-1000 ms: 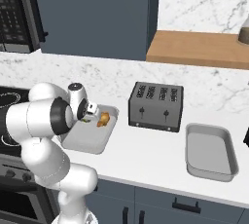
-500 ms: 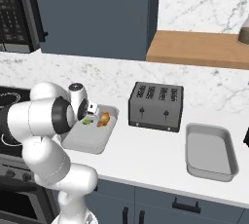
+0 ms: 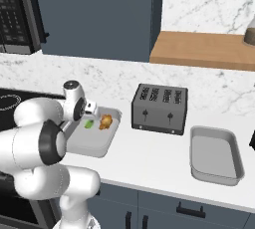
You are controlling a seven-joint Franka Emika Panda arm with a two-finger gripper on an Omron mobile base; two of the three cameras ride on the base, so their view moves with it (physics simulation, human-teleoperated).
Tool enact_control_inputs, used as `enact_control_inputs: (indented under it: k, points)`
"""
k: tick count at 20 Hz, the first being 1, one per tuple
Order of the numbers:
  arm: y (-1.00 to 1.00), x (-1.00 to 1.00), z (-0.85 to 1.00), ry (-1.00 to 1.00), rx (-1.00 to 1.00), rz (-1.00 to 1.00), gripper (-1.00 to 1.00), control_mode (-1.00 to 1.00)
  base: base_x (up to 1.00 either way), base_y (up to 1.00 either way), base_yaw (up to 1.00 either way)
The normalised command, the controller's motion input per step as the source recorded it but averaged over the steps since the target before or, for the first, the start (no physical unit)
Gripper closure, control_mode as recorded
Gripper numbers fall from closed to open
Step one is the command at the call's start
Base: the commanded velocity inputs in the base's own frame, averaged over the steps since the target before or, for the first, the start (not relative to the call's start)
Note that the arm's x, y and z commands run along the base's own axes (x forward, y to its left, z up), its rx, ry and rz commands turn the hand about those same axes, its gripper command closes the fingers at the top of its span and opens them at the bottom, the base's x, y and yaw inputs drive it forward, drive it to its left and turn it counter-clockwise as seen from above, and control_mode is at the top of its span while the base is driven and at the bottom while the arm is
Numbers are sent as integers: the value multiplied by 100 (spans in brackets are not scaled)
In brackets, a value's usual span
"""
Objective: Place one lemon wedge and one chicken drumstick in each tupperware on the nearby counter, to pack two identical lunches.
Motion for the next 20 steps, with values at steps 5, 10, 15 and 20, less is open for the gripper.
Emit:
enact_control_inputs:
  k: [5, 10, 15, 20]
  points:
    - [-31, -76, 50, -7, 0, 0, -100, -100, 0, 0, 0]
    - [-28, -56, 59, -3, 0, 0, -100, -100, 0, 0, 0]
    - [-36, -47, 56, 0, 0, 0, -100, -100, 0, 0, 0]
    - [-14, -65, 45, -6, -3, 0, -100, -100, 0, 0, 0]
